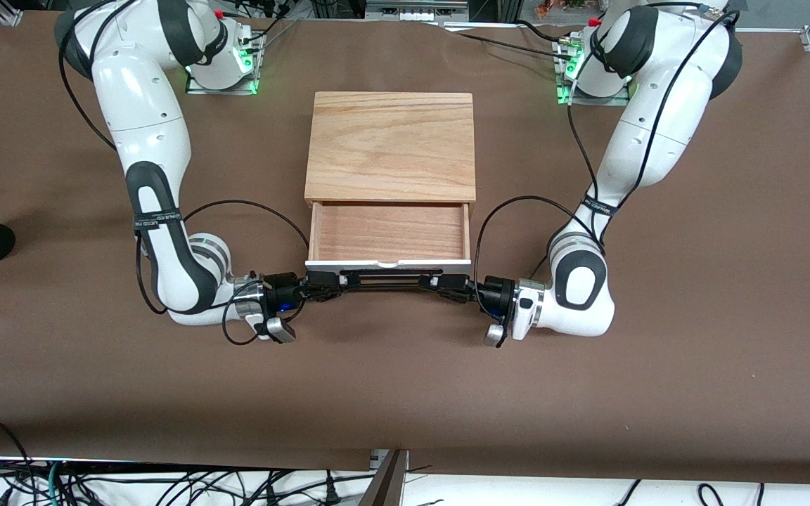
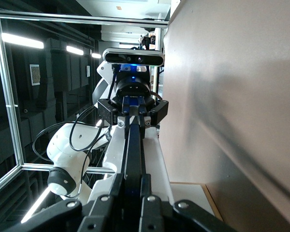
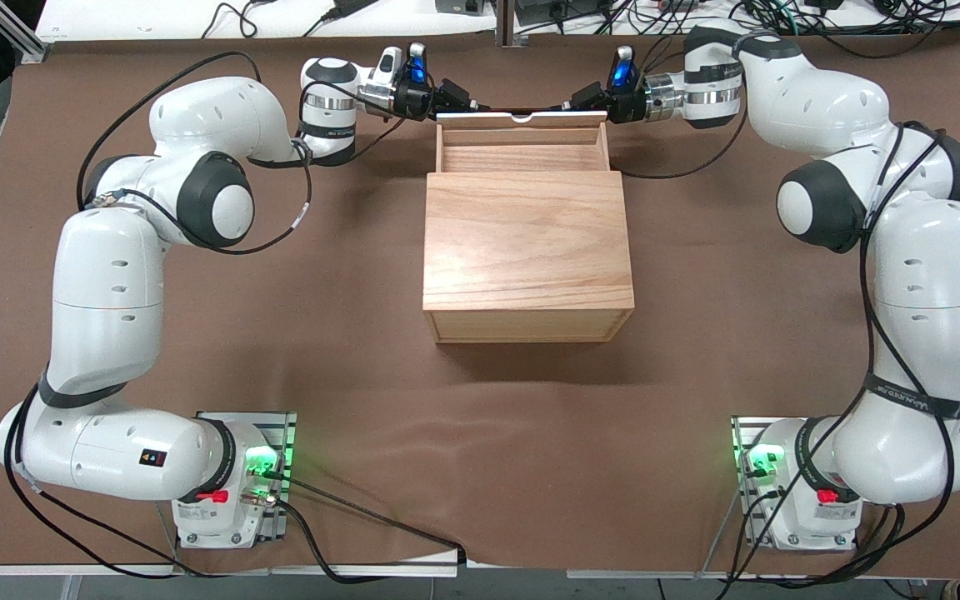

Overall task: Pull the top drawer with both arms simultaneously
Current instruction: 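Pull the handle outward with both grippers to slide the drawer open, then open both grippers and release the drawer handle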

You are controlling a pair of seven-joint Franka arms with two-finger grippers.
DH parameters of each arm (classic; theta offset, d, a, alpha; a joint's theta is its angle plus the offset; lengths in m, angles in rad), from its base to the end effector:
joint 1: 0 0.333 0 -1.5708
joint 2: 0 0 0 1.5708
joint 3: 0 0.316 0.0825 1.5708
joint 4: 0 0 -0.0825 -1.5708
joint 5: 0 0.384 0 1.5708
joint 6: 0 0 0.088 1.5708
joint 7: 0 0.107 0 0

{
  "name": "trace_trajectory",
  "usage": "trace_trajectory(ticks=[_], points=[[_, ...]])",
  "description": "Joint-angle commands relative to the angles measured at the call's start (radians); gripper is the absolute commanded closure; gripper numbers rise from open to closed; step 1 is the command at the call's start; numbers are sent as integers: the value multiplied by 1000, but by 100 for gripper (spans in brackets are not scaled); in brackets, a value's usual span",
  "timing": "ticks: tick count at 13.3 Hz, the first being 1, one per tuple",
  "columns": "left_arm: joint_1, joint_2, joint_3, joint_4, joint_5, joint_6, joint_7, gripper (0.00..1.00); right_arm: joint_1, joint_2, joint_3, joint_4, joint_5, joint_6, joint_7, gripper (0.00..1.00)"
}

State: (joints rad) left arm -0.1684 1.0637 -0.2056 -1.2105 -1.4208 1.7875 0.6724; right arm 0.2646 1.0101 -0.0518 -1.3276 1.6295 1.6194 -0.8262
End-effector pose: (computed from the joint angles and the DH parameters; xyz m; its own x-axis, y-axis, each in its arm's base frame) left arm 0.6817 -0.3074 0.1733 0.9807 -0.1953 -0.0094 -0.0051 -0.0738 0.9973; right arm 0.6742 0.2605 0.1600 0.9848 0.1624 0.0614 0.0663 -0.0248 -0.9975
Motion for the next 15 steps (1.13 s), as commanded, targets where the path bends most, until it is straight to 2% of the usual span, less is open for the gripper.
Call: trace_trajectory(ticks=[1,2,6,8,10,12,13,15], points=[[-11,-19,-32,43,-29,-34,-96,1,-51,53,3,116,67,116,48,18],[-8,-21,-32,43,-24,-36,-96,0,-51,53,3,114,66,116,47,0],[-3,-27,-20,45,-9,-39,-97,0,-51,50,3,113,67,116,50,0],[-3,-34,6,63,90,-39,-97,0,-51,44,3,113,66,119,76,0],[-2,-39,32,89,129,-39,-91,0,-51,30,-2,120,60,149,189,0],[-8,-39,45,124,193,-37,-94,0,-32,22,-58,123,37,175,272,0],[-8,-47,52,127,242,-37,-102,0,-6,10,-95,134,0,188,313,0],[-8,-126,74,127,403,-33,-103,0,51,-14,-173,153,-107,237,450,0]])
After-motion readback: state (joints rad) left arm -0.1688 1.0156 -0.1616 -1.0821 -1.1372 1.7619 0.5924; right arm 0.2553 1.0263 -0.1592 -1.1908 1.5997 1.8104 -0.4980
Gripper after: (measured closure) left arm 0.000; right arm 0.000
